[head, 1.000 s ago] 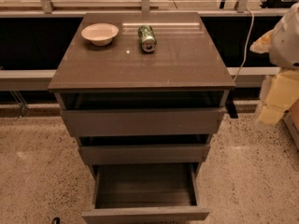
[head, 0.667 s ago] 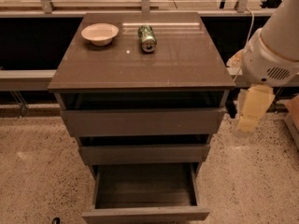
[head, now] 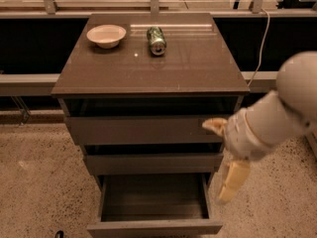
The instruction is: Close bottom drawer
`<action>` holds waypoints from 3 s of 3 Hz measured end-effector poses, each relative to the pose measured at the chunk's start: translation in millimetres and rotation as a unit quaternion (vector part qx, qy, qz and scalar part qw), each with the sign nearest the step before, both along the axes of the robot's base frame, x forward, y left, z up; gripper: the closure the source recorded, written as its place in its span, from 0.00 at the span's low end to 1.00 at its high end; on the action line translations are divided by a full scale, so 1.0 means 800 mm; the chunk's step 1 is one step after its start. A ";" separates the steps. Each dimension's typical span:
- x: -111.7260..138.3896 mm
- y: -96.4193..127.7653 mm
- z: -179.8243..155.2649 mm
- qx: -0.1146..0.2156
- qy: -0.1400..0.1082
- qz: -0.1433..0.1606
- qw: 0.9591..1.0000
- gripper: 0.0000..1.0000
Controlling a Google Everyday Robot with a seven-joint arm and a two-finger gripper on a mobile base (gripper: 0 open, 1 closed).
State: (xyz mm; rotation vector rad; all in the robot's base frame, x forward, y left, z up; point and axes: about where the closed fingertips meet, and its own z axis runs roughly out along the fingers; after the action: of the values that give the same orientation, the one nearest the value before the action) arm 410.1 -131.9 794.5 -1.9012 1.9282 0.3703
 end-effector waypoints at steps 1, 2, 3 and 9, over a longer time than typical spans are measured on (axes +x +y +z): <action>-0.021 -0.004 -0.031 0.044 -0.003 -0.024 0.999 0.00; -0.014 0.005 -0.044 0.048 0.003 -0.018 0.999 0.00; 0.005 0.033 -0.109 0.082 0.005 -0.006 0.997 0.00; 0.030 0.130 -0.415 0.091 -0.011 0.056 0.994 0.00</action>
Offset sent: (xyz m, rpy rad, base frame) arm -0.0036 0.0017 -0.0361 0.0885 0.0144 -0.0415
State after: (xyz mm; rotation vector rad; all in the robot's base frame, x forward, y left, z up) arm 433.8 -27.7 462.6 -1.8907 1.7151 0.5365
